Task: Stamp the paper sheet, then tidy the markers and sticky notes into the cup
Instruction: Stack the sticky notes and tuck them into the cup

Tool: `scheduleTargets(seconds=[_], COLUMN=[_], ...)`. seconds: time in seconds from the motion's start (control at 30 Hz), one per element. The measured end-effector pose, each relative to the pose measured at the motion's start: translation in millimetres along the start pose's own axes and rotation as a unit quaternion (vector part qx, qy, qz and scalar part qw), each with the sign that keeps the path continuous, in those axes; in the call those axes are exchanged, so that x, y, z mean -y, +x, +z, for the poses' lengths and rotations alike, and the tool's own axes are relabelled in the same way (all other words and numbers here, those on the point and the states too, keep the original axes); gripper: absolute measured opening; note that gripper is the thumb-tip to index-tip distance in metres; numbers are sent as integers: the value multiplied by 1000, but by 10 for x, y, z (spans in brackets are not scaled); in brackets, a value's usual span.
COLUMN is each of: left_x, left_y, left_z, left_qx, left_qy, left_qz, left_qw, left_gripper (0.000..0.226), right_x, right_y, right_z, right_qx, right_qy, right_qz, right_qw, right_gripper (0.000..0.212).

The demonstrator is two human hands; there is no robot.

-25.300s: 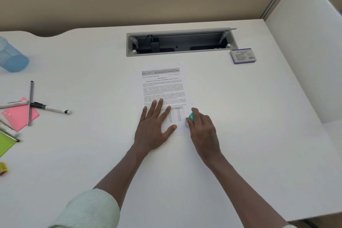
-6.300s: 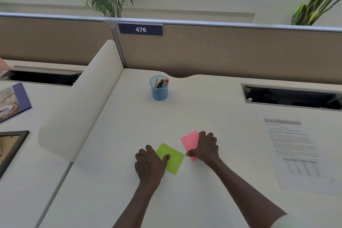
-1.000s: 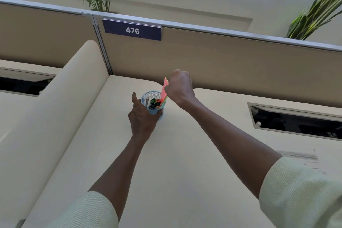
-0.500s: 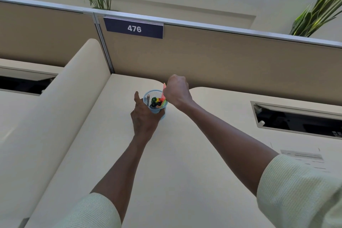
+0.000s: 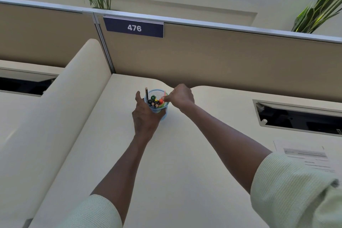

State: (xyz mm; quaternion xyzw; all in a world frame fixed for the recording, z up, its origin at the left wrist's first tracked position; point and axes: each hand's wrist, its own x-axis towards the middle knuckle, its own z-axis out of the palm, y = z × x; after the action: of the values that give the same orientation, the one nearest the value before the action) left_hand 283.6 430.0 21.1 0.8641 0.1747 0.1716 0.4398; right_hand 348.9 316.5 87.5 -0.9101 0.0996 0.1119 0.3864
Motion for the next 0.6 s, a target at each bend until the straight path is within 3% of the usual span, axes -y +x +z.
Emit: scheduleTargets(seconds=[0.23,0.6], left_x=[10,-3], left_y=[9,-6], left_z=[1,-18], left_qx=[5,14], left_qy=[5,12], left_qz=[2,-1], left_qw=[1000,1000], left_gripper=[113,116], right_x=[-89,-162], right_y=[18,49], right_z=[40,101], right_qx=[13,41], right_qy=[12,82], right_qz=[1,-6], right_qw=[1000,996], right_gripper=[49,34])
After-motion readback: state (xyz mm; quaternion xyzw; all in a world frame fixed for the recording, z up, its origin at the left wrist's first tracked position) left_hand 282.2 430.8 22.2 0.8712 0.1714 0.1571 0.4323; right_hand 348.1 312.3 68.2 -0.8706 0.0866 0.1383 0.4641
